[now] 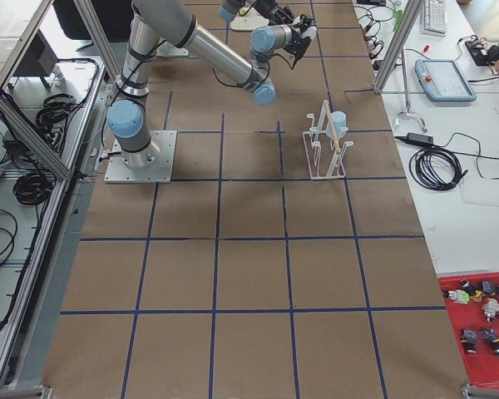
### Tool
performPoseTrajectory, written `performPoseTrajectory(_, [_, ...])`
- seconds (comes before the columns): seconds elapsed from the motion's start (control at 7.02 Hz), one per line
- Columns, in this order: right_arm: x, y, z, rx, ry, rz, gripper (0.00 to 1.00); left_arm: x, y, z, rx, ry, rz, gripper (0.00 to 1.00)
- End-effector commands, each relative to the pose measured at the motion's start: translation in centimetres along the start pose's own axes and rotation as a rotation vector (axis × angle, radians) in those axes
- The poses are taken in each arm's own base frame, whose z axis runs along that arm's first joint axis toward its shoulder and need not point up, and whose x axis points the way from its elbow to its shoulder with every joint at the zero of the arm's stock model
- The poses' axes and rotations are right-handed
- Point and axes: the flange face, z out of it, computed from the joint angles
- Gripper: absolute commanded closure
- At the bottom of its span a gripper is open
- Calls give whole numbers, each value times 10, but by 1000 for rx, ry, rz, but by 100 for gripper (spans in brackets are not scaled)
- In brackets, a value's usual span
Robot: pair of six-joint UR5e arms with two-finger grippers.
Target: Transfer IKEA cup to right arm and place on rack
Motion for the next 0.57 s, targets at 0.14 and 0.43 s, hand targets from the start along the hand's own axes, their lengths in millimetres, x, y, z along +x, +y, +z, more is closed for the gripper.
performPoseTrajectory(0.14, [0,-1,0,0,3,2,55,-8,-4,-9,0,-36,-5,1])
performPoseTrajectory(0.43, [-1,-13,-5,15,-1,6,55,-40,10,-40,-14,-108,-48,1])
